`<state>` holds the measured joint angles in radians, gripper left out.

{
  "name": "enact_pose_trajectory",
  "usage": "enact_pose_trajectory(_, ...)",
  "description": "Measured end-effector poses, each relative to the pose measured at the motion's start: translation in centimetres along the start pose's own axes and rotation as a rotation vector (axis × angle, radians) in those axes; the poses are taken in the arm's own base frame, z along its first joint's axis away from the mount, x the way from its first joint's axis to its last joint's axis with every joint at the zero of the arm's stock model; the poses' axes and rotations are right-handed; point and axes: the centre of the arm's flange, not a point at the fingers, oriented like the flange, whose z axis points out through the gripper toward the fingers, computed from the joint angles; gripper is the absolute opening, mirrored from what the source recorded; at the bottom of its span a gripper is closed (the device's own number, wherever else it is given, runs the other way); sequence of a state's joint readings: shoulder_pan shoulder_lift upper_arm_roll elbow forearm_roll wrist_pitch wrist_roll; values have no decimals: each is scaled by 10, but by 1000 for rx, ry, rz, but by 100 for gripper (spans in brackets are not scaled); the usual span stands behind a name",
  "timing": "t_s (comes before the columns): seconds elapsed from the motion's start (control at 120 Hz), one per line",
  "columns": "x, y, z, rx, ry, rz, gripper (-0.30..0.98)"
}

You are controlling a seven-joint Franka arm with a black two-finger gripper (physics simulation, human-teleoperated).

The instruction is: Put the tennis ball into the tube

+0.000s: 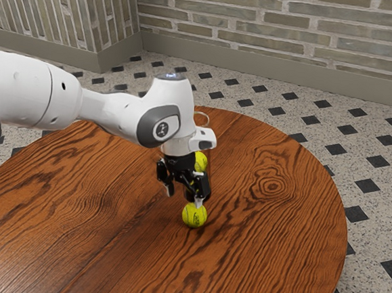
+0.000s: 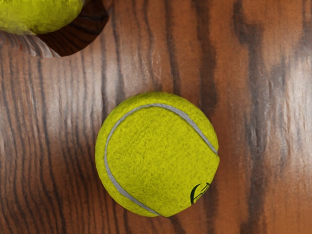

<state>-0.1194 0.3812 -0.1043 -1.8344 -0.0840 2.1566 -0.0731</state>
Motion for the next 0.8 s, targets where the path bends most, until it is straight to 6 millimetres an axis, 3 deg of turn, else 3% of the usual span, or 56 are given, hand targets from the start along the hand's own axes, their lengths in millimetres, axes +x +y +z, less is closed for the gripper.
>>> enact_pose_trajectory(0.433, 11, 4, 58, -16, -2, -19, 69)
enact_pose_trajectory(0.592, 18, 3, 68, -17, 8, -26, 69)
enact_pose_trajectory(0.733, 19, 2, 68, -18, 16, -36, 44)
enact_pose_trajectory(0.8, 19, 2, 67, -16, 20, -39, 39)
